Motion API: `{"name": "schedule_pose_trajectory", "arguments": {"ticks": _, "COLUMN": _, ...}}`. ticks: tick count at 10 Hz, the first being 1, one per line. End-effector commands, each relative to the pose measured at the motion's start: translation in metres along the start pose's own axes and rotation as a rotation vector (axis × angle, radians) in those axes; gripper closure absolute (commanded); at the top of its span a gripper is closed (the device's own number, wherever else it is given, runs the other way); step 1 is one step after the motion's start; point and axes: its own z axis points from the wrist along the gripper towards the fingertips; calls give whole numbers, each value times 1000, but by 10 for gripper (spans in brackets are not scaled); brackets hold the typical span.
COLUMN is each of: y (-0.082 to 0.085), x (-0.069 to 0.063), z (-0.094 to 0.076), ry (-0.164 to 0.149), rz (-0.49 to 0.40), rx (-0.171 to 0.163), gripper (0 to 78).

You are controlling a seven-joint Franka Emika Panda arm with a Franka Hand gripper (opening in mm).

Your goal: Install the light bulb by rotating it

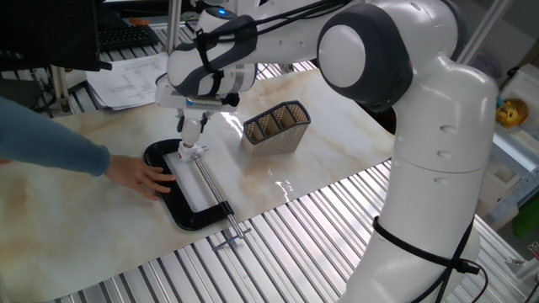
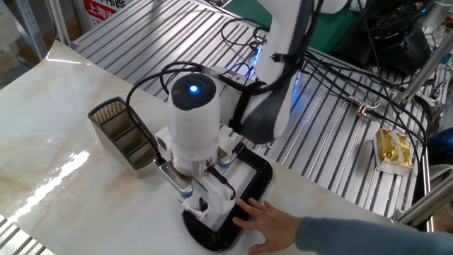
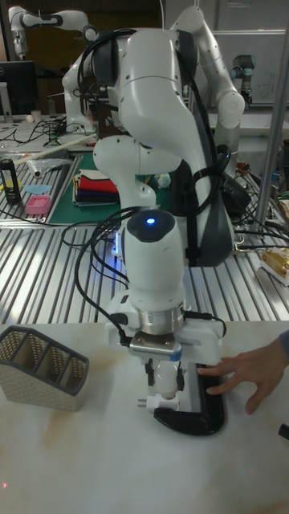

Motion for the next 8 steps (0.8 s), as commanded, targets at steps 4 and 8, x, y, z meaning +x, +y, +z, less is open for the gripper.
{"name": "schedule_pose_trajectory", "arguments": {"ticks": 4, "y": 18, "x": 14, "z": 14, "ry": 3, "rz": -42, "rx": 178, "gripper": 765}}
{"name": "schedule_pose_trajectory", "arguments": {"ticks": 8, "y": 6, "x": 3, "z": 21, "ry": -4, "rz": -41, "rx": 225, "gripper": 765}}
